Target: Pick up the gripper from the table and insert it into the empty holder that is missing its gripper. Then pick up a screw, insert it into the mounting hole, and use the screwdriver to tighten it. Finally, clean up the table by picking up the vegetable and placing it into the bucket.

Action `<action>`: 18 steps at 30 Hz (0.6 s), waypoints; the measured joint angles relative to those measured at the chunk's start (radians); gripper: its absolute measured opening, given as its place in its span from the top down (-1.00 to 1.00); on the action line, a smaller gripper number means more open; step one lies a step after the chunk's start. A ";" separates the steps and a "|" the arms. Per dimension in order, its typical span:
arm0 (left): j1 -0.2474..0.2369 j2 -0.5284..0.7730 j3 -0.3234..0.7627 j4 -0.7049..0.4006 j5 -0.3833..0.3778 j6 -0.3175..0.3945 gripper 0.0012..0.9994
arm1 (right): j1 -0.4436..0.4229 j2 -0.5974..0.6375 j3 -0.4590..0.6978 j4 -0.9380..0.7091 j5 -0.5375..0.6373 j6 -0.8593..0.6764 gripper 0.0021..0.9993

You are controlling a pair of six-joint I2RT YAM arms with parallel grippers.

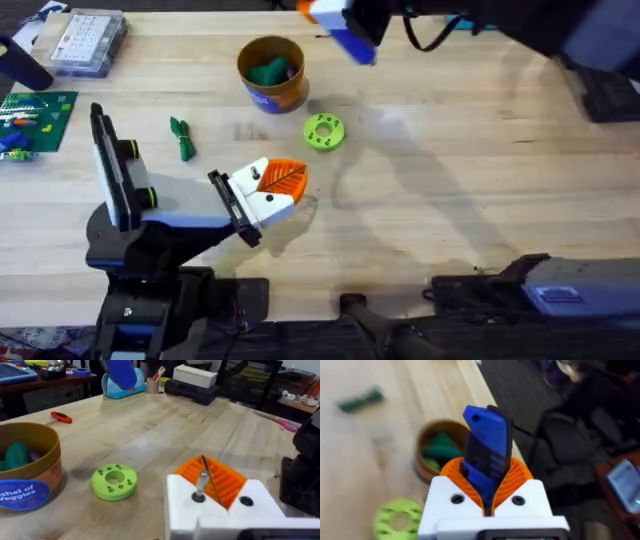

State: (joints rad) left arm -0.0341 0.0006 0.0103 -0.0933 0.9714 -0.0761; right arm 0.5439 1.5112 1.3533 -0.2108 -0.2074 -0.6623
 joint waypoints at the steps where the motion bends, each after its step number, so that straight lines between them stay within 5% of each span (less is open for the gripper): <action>1: 0.000 0.000 0.000 0.000 0.000 0.000 0.98 | -0.021 0.027 0.000 0.017 0.027 -0.036 0.91; 10: 0.000 0.000 0.000 0.000 0.000 0.000 0.98 | -0.193 0.278 0.000 0.218 0.136 -0.252 0.91; 18: 0.000 0.000 0.000 0.000 0.000 0.000 0.98 | -0.247 0.483 0.000 0.436 0.154 -0.405 0.91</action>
State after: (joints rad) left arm -0.0341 0.0006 0.0101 -0.0931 0.9712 -0.0761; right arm 0.2973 1.9938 1.3533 0.2254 -0.0530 -1.0675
